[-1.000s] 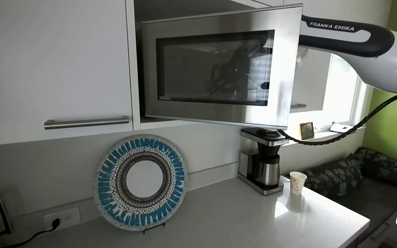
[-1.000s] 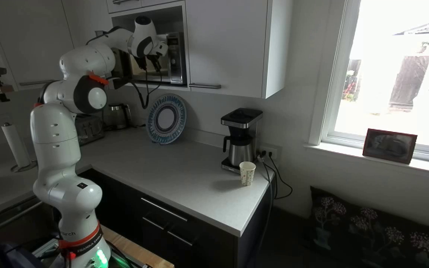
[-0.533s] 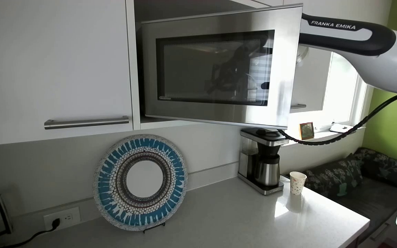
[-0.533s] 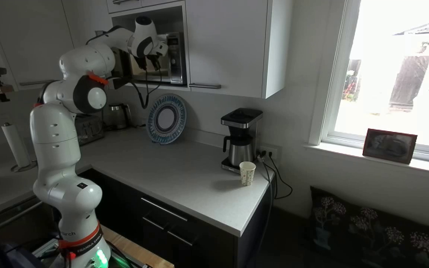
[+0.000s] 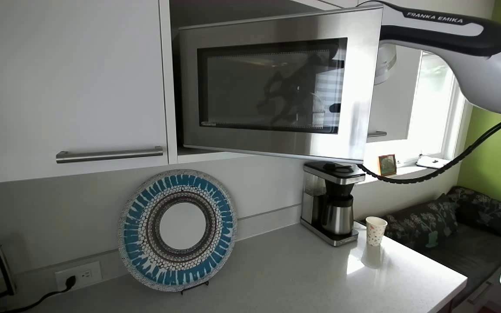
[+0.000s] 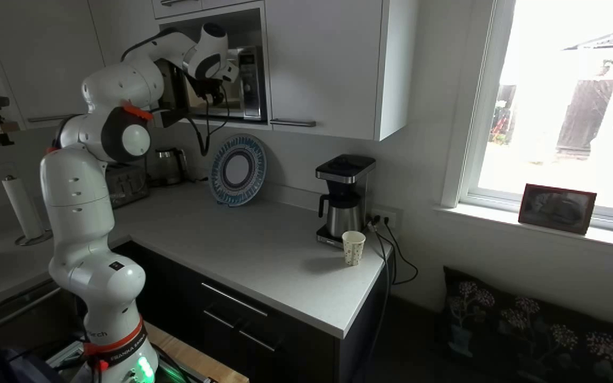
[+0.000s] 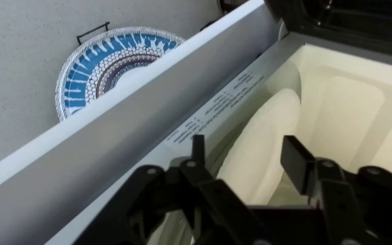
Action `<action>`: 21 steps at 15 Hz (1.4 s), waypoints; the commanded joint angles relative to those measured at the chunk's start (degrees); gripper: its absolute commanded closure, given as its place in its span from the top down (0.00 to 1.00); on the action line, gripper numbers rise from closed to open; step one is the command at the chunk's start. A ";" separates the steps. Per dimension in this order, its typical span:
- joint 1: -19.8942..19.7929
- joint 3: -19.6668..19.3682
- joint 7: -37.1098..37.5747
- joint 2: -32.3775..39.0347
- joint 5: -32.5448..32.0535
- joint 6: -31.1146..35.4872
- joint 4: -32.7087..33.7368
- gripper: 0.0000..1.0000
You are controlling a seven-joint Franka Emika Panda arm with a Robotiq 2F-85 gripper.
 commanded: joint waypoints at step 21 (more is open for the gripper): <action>0.61 0.68 0.19 -1.79 34.17 -27.89 -2.94 1.00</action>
